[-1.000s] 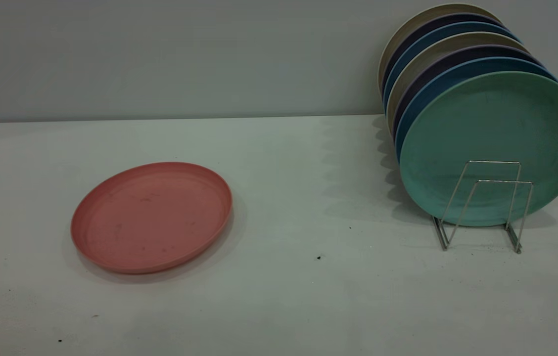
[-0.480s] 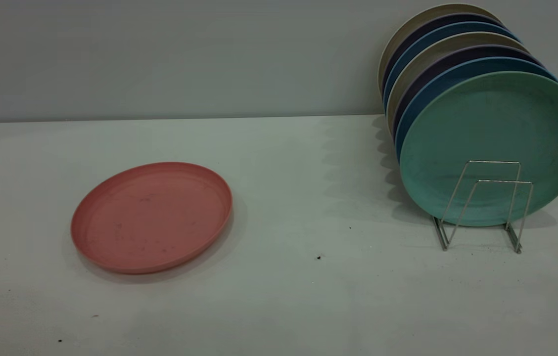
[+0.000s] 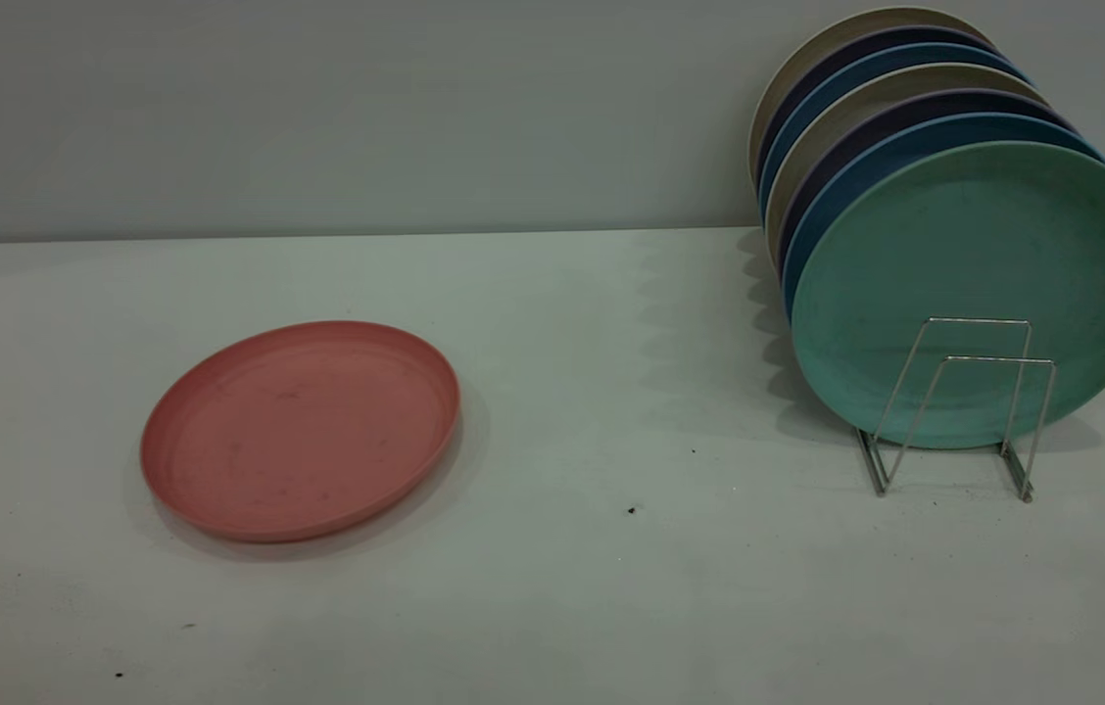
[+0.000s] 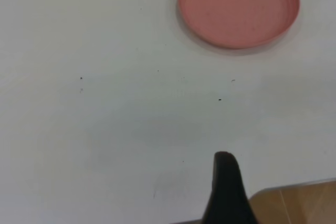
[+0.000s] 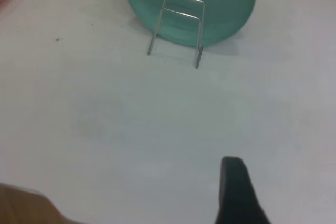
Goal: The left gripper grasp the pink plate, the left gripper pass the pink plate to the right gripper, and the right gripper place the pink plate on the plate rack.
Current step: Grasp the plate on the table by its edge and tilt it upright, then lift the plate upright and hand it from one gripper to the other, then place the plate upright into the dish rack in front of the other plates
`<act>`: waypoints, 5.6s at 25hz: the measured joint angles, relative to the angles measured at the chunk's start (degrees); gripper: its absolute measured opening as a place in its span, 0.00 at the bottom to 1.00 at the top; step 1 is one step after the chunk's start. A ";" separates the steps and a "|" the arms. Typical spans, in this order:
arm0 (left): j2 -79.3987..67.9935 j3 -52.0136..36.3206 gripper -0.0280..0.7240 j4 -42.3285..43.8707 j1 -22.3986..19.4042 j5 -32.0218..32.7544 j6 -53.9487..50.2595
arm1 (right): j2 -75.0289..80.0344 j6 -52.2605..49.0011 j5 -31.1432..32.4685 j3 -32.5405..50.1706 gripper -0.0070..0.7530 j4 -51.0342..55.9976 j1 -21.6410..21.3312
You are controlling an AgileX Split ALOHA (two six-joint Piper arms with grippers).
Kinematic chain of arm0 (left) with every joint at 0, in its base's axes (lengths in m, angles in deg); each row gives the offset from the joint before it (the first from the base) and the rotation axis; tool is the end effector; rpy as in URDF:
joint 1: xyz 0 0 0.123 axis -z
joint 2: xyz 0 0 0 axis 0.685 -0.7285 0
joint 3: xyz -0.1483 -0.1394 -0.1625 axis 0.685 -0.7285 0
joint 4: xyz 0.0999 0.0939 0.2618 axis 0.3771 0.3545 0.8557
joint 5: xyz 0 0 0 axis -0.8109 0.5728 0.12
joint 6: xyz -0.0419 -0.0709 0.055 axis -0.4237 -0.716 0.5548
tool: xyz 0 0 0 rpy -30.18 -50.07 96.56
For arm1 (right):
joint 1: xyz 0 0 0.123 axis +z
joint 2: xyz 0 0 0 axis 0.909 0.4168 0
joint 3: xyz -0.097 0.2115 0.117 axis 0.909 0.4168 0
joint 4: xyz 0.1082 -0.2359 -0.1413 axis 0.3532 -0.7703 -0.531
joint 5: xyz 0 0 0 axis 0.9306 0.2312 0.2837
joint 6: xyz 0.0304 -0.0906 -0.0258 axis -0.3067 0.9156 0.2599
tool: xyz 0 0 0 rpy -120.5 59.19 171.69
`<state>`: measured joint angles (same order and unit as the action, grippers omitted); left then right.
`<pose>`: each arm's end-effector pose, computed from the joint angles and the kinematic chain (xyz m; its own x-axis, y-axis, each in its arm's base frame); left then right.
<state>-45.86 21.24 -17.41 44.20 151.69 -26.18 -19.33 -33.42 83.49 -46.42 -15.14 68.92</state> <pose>0.0600 -0.0073 0.2859 -0.5091 0.0651 -0.8582 0.1001 0.9948 0.0161 0.0604 0.0107 0.2828 -0.5011 -0.1881 -0.8447 -0.2026 0.9745 -0.0968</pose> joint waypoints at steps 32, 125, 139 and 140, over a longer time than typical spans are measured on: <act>-101.80 25.91 0.77 -56.59 -8.06 -33.74 43.11 | 47.51 6.07 -31.51 -5.32 0.61 7.37 0.00; -116.48 29.09 0.14 -84.93 10.11 -30.69 74.83 | 111.84 86.11 -24.86 -19.47 0.10 98.35 5.59; -116.36 34.95 0.95 -56.81 -3.81 -9.69 54.08 | 109.98 99.80 -26.42 -19.52 0.10 95.42 5.59; -116.36 36.49 0.92 -52.00 -4.66 -8.91 50.23 | 108.78 101.67 -27.26 -19.66 0.10 93.90 5.59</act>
<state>-162.22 57.73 -69.41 39.54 142.77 24.05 89.45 68.25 56.24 -66.08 78.75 74.51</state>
